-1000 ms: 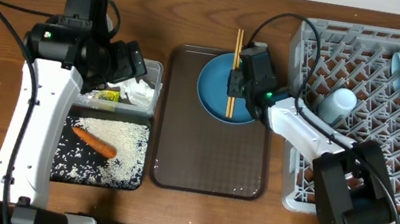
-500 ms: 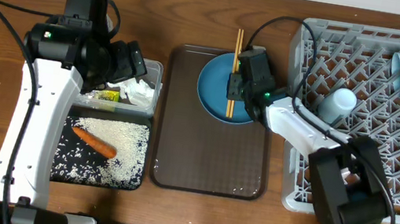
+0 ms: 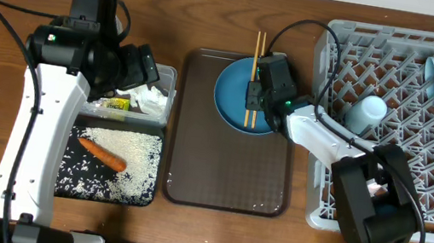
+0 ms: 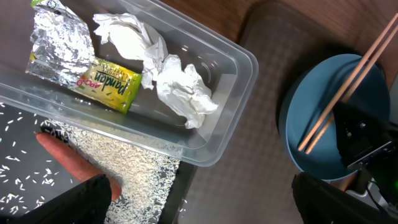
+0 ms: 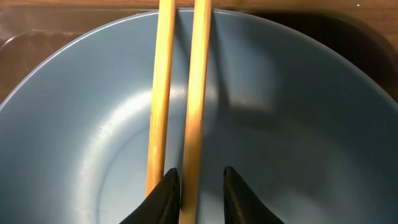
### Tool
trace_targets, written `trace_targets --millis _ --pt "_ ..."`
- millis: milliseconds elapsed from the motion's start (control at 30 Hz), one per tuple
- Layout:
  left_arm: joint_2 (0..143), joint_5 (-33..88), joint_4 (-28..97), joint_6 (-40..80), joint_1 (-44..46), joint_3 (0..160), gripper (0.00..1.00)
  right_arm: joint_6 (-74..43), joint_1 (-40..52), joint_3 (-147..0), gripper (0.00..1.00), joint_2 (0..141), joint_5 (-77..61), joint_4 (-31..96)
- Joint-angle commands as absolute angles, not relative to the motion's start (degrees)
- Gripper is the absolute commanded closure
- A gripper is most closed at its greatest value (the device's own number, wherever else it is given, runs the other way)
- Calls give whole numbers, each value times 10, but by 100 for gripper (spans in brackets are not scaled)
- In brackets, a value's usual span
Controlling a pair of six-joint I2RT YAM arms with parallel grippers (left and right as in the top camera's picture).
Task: Sort waste into correct bins and load items into the dishwasher rack
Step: 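Lift one chopstick and carry it into the dish rack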
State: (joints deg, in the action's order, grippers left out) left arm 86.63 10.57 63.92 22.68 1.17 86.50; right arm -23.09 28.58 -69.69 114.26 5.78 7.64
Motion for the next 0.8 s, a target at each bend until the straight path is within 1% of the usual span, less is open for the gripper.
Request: trace_targets --millis 0,167,367,633,767 --pt "858 109 640 227 9 879 5 -238 289 -705 79 1152 58 76" --pt "858 109 640 227 9 879 5 -238 289 -705 80 1154 58 82" --pt "858 109 640 227 9 879 5 -253 291 -705 85 1154 58 84" --pt "858 109 640 227 9 879 5 -253 294 -705 87 1154 58 86" --pt "858 109 640 227 9 879 5 -253 297 -705 93 1154 62 86"
